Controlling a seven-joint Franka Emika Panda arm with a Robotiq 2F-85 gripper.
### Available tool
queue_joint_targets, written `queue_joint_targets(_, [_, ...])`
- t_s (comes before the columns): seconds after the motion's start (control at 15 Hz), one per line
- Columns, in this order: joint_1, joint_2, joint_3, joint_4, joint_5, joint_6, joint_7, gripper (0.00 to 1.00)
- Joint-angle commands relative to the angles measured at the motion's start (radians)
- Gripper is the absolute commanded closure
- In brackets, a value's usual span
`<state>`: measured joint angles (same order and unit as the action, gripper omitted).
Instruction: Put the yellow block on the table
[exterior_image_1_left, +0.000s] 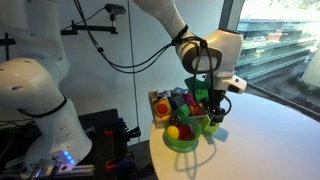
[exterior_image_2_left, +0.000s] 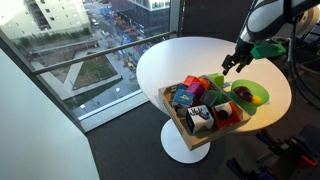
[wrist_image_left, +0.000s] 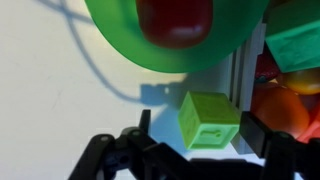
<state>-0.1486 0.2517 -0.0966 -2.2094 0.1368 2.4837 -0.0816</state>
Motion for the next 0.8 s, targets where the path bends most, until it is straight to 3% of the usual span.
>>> queue_joint_targets(0.0, [-0.002, -0.032, -0.004, -0.004, -0.017, -0.02, -0.005, 0.0])
queue_joint_targets(0.33, [0.006, -0.074, -0.012, -0.012, -0.071, -0.08, 0.005, 0.0])
queue_joint_targets(0.73, [0.01, -0.174, -0.019, -0.022, -0.155, -0.284, 0.012, 0.0])
